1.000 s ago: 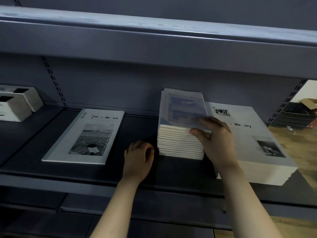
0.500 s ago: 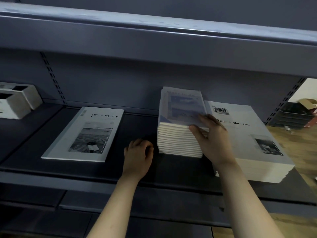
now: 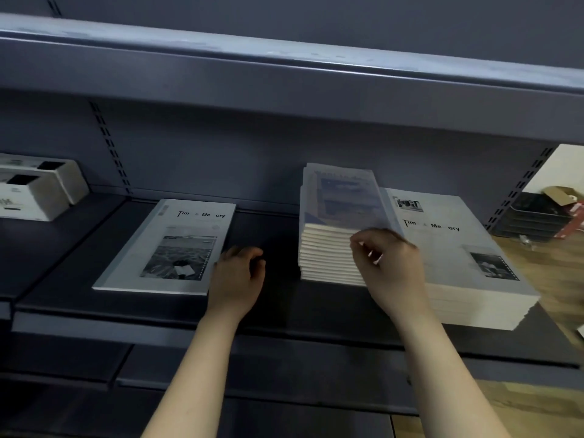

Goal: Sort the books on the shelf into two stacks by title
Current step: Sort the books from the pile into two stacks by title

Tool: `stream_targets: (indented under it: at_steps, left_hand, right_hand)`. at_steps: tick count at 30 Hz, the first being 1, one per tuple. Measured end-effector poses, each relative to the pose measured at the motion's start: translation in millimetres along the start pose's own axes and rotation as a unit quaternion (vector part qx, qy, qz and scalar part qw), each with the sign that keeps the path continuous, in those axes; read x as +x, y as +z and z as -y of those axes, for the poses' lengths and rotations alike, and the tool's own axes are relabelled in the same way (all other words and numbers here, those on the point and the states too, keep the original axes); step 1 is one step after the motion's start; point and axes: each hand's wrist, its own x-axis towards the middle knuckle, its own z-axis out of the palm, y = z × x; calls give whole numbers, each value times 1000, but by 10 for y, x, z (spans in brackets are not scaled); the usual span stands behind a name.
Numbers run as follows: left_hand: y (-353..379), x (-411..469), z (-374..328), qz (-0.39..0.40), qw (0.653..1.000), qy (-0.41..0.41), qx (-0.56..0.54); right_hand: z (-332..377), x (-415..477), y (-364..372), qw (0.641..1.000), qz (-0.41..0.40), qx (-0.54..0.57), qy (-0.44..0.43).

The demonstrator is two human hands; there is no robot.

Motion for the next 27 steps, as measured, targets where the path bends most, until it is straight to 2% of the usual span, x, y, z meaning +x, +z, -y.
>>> stream_targets:
  at_steps: [6, 10, 17, 23, 27]
  left_hand:
    - [-332, 2, 427, 24, 986, -103, 130]
    - [-582, 13, 731, 6, 974, -162, 161]
    - [-870, -28, 1026, -3, 963, -190, 190]
    - [-956, -26, 1192, -17, 946, -261, 193]
    - [-1011, 44, 1218, -18, 942, -273, 192]
  right_hand:
    - [199, -255, 341, 989, 145, 41, 13]
    - [295, -347, 561, 979, 199, 33, 18]
    - [396, -428, 862, 973, 224, 35, 44]
    - [407, -499, 1027, 974, 221, 3, 58]
    - [408, -503, 1056, 973, 218, -1, 73]
